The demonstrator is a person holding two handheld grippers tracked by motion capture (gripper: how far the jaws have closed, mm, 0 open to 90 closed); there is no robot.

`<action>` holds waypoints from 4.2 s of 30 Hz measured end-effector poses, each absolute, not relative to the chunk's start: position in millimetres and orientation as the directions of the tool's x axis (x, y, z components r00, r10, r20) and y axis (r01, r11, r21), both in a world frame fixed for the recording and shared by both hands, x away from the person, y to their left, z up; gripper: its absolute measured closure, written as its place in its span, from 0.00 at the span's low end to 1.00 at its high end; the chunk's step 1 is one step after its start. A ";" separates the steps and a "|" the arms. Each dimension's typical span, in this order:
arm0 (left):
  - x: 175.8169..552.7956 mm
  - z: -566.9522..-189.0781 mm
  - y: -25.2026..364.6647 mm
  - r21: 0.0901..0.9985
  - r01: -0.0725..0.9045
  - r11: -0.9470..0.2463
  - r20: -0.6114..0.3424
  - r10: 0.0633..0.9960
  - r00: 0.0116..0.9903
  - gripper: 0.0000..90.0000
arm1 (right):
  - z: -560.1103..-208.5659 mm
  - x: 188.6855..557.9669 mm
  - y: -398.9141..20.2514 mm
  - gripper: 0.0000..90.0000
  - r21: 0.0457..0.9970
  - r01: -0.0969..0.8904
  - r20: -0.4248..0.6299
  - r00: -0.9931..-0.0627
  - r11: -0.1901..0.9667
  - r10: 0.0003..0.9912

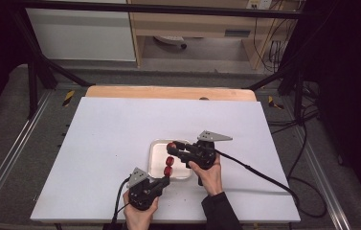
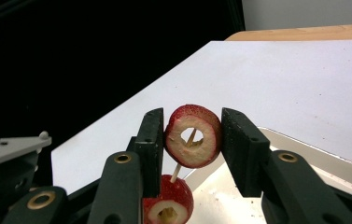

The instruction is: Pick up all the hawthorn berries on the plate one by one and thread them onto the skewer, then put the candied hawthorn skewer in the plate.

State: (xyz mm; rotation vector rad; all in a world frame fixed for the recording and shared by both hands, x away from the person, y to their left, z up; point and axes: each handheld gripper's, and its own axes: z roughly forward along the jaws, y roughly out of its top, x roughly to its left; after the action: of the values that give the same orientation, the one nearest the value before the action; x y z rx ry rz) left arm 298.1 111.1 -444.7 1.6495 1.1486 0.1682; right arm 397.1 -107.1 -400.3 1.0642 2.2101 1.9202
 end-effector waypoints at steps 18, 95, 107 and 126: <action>294.1 -444.4 110.1 0.802 0.582 0.134 -0.491 0.702 0.516 0.99 | -397.0 389.8 -108.1 0.68 0.910 0.412 0.378 -0.785 -0.043 0.490; 320.6 -427.3 135.0 0.842 0.522 -0.139 -0.195 0.822 0.534 0.98 | -421.4 379.2 -183.9 0.03 0.793 0.488 0.115 -0.706 0.363 0.698; 337.1 -410.4 133.8 0.802 0.548 -0.237 -0.147 0.811 0.566 0.98 | -437.8 365.9 -222.3 0.02 0.770 0.527 0.101 -0.658 0.361 0.746; 383.6 -412.3 104.2 0.653 0.633 -0.416 -0.039 0.816 0.577 0.98 | -444.1 353.3 -248.2 0.02 0.765 0.541 0.100 -0.635 0.349 0.766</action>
State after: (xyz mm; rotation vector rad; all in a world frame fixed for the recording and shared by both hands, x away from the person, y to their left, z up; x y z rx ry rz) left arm 383.6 104.2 -412.3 2.1812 1.1498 0.3784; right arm 353.3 -248.2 -444.1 1.1666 2.3395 1.1649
